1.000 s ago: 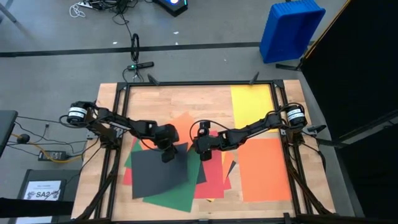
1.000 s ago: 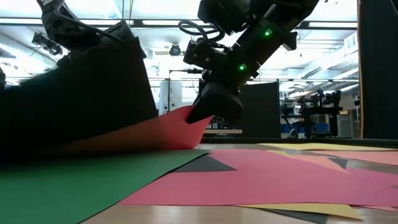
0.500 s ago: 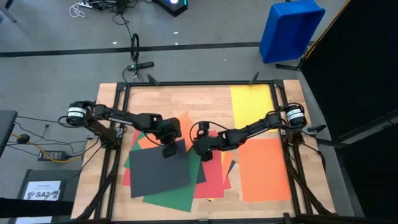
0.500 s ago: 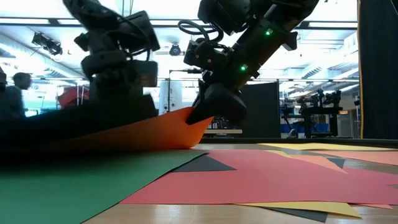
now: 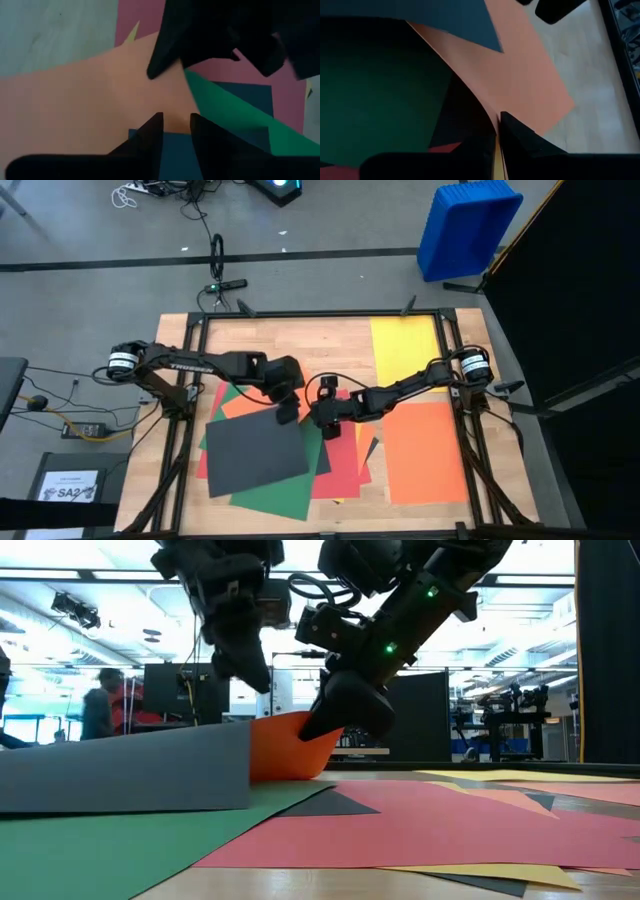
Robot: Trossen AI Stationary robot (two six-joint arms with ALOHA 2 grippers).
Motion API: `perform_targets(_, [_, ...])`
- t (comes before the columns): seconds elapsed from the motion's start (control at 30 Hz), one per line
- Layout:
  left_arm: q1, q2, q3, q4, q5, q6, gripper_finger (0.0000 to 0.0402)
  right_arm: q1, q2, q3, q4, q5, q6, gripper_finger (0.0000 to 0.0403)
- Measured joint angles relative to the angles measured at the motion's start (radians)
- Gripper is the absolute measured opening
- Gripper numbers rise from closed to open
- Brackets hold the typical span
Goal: Organize paper
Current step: Stack the orange colored paper on top of the orange colored paper
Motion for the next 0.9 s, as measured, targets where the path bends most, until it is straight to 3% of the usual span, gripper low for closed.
perform_targets(0.2, [-0.056, 0.006, 0.004, -0.004, -0.155, -0.105, 0.0084, -0.005, 0.000, 0.000, 0.000, 0.000, 0.022, 0.0000])
perform_targets(0.47, [-0.119, 0.012, 0.004, 0.030, -0.206, -0.156, 0.0098, -0.027, -0.003, 0.000, 0.000, -0.020, 0.052, 0.0000])
perform_targets(0.67, [-0.156, 0.025, 0.004, 0.039, -0.268, -0.163, 0.0139, -0.027, -0.004, 0.000, 0.000, -0.029, 0.061, 0.0000])
perform_targets(0.9, [-0.168, 0.105, 0.004, 0.073, -0.253, -0.181, 0.0220, -0.028, -0.004, 0.000, 0.004, -0.035, 0.070, 0.0000])
